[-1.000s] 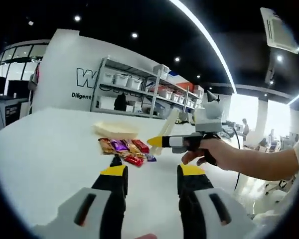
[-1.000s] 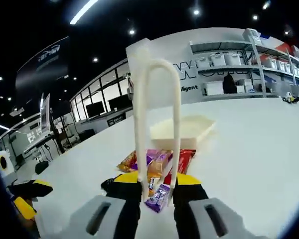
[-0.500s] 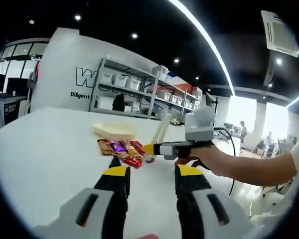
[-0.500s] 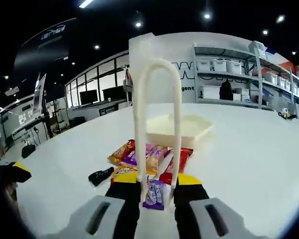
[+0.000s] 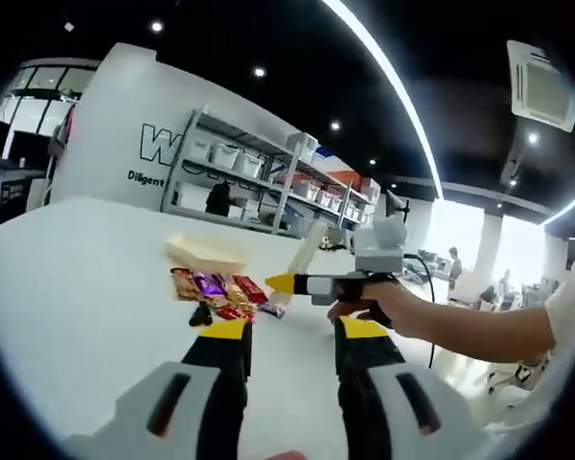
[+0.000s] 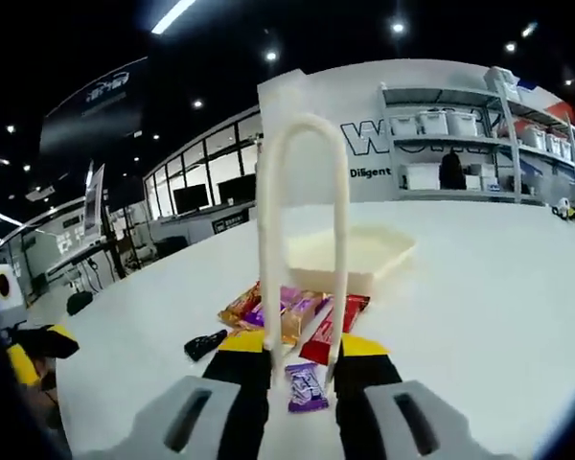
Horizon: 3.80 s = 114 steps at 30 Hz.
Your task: Place the target food into the container with the food tongs after gripping and lifting it, then release it inside without dropping or visibly crushing the food.
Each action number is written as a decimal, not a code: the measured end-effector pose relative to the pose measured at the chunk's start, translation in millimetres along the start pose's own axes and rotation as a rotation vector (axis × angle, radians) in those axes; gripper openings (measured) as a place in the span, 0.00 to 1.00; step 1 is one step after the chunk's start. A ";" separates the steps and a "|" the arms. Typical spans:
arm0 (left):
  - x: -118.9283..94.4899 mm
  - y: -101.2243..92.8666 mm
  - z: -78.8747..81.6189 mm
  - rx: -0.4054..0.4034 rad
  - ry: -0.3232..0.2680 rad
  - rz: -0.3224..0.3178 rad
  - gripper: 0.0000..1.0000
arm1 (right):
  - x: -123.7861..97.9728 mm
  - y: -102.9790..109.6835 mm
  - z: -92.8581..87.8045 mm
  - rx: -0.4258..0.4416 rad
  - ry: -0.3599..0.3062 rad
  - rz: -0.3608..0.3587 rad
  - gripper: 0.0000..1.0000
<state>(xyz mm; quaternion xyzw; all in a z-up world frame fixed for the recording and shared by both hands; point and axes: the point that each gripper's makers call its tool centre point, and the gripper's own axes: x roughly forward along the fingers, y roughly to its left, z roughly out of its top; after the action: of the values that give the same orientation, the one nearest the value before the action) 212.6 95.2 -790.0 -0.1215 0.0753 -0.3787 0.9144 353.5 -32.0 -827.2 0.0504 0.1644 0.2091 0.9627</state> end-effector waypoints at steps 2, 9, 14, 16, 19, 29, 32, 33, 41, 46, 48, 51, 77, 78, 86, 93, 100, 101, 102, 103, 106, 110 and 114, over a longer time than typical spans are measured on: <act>-2.4 5.9 -0.8 0.000 0.010 0.019 0.33 | 6.2 -1.9 -3.4 -0.012 0.010 0.033 0.19; -2.7 8.0 -4.4 0.016 0.027 0.036 0.34 | 10.9 3.1 -14.2 -0.082 0.025 0.083 0.20; 0.9 1.8 -8.6 0.017 0.042 0.021 0.34 | 11.2 -2.0 -10.9 -0.118 0.012 0.066 0.20; 1.6 -0.3 -9.1 0.015 0.047 0.018 0.34 | 11.8 -0.4 -11.5 -0.109 0.014 0.081 0.20; 1.4 -3.2 -9.4 0.030 0.050 0.019 0.34 | 11.7 0.3 -13.4 -0.126 0.028 0.079 0.20; 0.9 -3.6 -17.5 0.018 0.078 0.023 0.34 | 13.1 -2.3 -14.4 -0.195 0.049 0.018 0.12; 0.6 -5.0 -17.4 0.019 0.077 0.020 0.33 | 11.9 -5.1 -13.5 -0.145 0.041 0.019 0.12; 0.3 -5.2 -17.8 0.019 0.080 0.019 0.33 | 11.1 -6.3 -12.7 -0.113 0.038 0.019 0.12; -1.3 5.9 -19.9 0.014 0.087 0.052 0.34 | -5.4 -18.1 9.9 -0.091 -0.021 -0.004 0.12; -2.6 14.3 -22.6 0.079 0.114 0.090 0.36 | -12.4 -20.7 31.3 -0.095 -0.061 -0.009 0.12; -2.9 15.6 -21.9 0.076 0.114 0.091 0.37 | -12.1 -19.5 38.4 -0.096 -0.070 -0.002 0.13; -4.1 22.1 -21.2 0.090 0.120 0.120 0.42 | -10.3 -16.4 52.6 -0.103 -0.085 0.011 0.13; -7.8 32.4 -17.6 0.170 0.139 0.228 0.94 | 31.2 -6.3 132.6 -0.057 -0.103 0.105 0.13; -8.1 32.7 -17.4 0.168 0.139 0.231 0.95 | 33.3 -7.5 134.0 -0.054 -0.102 0.104 0.13; -11.2 33.5 -14.8 0.165 0.136 0.244 0.99 | 48.5 -12.5 141.2 -0.053 -0.077 0.091 0.13; -14.3 33.1 -8.9 0.157 0.114 0.251 0.99 | 63.9 -12.0 143.3 -0.080 -0.054 0.070 0.14; -20.7 34.5 -7.1 0.165 0.113 0.263 0.99 | 87.1 -10.9 143.7 -0.103 -0.023 0.055 0.14; -20.8 34.6 -7.0 0.170 0.113 0.263 0.98 | 89.8 -11.4 143.6 -0.104 -0.023 0.052 0.14; -20.8 34.8 -6.9 0.172 0.113 0.263 0.98 | 93.9 -12.1 142.3 -0.098 -0.016 0.050 0.14; -20.7 35.7 -7.1 0.176 0.116 0.263 0.98 | 96.3 -12.3 141.3 -0.088 -0.012 0.051 0.14; -17.8 39.5 -6.3 0.178 0.116 0.261 0.97 | 106.2 -15.9 136.0 -0.087 0.007 0.039 0.13; -13.6 44.5 -4.1 0.174 0.113 0.266 0.96 | 124.7 -25.0 130.5 -0.079 0.019 0.036 0.13; -9.3 52.0 -0.1 0.206 0.111 0.278 0.92 | 145.4 -30.8 119.4 -0.059 0.033 0.040 0.13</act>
<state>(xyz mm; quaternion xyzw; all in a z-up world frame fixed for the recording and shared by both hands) 241.0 137.3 -804.2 0.0053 0.1027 -0.2605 0.9600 530.5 -2.4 -762.8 0.0218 0.1730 0.2341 0.9564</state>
